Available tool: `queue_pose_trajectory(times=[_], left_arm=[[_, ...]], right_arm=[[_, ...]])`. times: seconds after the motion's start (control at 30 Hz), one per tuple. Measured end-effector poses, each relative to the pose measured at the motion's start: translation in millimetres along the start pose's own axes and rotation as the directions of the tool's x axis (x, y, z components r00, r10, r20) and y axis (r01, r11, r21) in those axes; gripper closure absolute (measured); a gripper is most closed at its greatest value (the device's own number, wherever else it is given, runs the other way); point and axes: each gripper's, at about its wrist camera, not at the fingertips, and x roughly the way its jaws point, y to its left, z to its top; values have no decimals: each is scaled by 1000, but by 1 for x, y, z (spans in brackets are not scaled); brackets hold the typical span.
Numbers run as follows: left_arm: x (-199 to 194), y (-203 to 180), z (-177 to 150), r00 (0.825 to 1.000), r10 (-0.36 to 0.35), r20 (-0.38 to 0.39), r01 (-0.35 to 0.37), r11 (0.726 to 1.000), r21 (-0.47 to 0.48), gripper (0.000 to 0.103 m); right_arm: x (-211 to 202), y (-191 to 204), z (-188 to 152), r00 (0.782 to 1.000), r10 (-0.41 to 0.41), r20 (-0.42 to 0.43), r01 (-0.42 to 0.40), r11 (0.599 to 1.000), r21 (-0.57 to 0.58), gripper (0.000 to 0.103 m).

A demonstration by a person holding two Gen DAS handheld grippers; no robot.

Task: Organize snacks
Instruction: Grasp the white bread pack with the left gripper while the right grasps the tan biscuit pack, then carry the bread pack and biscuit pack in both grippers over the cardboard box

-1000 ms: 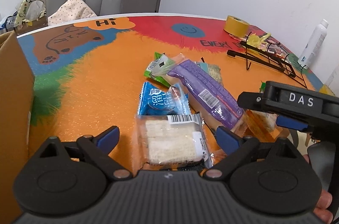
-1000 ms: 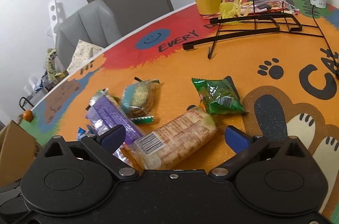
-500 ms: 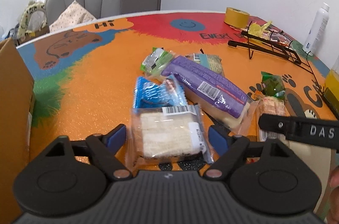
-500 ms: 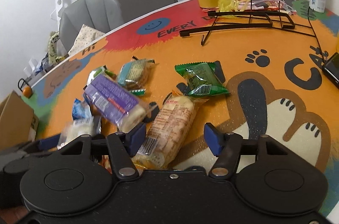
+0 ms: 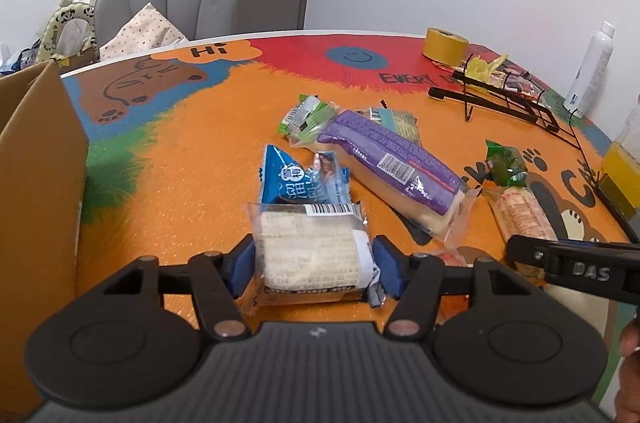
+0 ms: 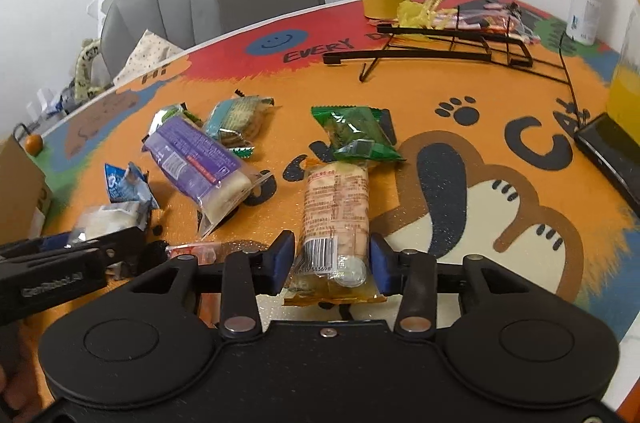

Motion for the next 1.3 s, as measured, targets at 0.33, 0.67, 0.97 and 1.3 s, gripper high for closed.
queue_pose_trajectory(times=[0.33,0.67,0.97,1.3], left_arm=[[-16,7,2,999,-21,26,21,1000,-16,42],[-45,15,9,997,-18,75,20,999,-27,42],[-80,23,18,990,-22,142,27,999,-30,42],[-109,42,24,981,7,192,1,999,-45,42]], right_arm=[[-3,6,-1,999,-40,1,40,999,-29,69],[-35,9,8,995,43,86,-45,999,20,69],[-60,25,17,981,120,150,-124,992,22,69],[-70,57,25,968,186,171,-184,983,-27,69]])
